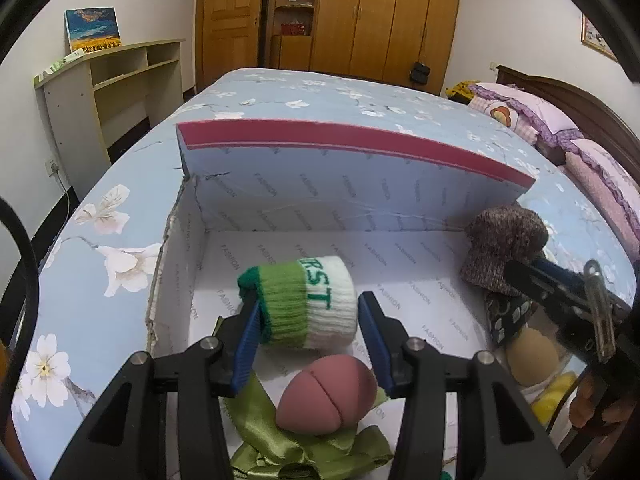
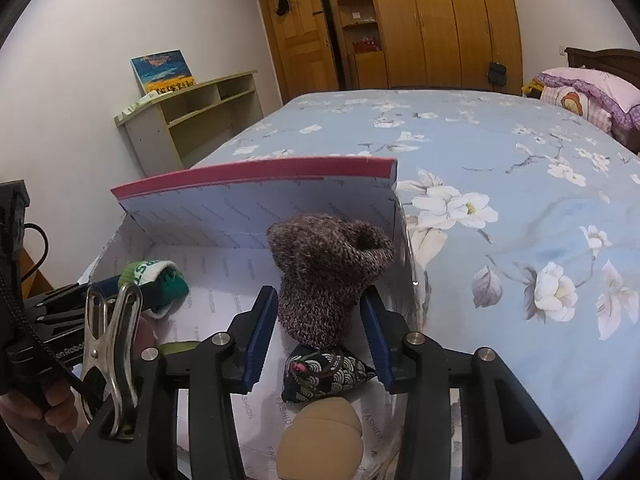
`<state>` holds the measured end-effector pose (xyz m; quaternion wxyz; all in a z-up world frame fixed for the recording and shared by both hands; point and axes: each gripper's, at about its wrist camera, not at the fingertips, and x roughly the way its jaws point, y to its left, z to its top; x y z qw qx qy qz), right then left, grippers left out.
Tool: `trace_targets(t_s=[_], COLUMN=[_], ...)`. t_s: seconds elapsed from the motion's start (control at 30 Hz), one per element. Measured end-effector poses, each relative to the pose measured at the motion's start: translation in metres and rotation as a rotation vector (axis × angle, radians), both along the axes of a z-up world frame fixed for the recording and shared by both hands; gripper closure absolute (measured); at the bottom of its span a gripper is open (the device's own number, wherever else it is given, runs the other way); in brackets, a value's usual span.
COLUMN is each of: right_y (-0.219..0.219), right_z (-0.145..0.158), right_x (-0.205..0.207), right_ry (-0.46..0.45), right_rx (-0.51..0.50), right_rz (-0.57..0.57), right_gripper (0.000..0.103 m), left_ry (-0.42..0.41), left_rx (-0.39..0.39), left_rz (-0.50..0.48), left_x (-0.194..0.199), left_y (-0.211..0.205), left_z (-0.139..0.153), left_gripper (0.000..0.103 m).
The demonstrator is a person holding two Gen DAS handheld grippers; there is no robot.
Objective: Organize soft objects
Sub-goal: 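Open the right tool to drop the brown sock while the left tool lowers its sock, then open the left tool to release the white-and-green sock into the box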
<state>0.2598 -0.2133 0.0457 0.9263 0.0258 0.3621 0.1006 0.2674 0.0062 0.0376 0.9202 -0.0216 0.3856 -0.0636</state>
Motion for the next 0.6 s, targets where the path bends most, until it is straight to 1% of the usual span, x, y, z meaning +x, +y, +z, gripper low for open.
trace_targets(t_s=[0.1, 0.23, 0.37, 0.5, 0.6], right_y=[0.001, 0.002, 0.001, 0.003, 0.003], right_z=[0.001, 0.004, 0.011, 0.012, 0.013], right_x=[-0.002, 0.000, -0.002, -0.003, -0.006], right_ry=[-0.011, 0.007, -0.011, -0.005, -0.008], right_rx=[0.002, -0.007, -0.026, -0.042, -0.048], right_rz=[0.005, 0.005, 0.010, 0.019, 0.020], right_gripper=[0.057, 0.055, 0.055, 0.054, 0.054], left_ry=[0.011, 0.007, 0.015, -0.011, -0.021], left_rx=[0.015, 0.037, 0.038, 0.053, 0.046], left_rz=[-0.004, -0.020, -0.034, -0.034, -0.030], left_x=[0.000, 0.003, 0.002, -0.005, -0.009], left_y=[-0.002, -0.008, -0.010, -0.009, -0.006], left_z=[0.000, 0.000, 0.002, 0.010, 0.016], left_gripper=[0.053, 0.051, 0.051, 0.051, 0.051])
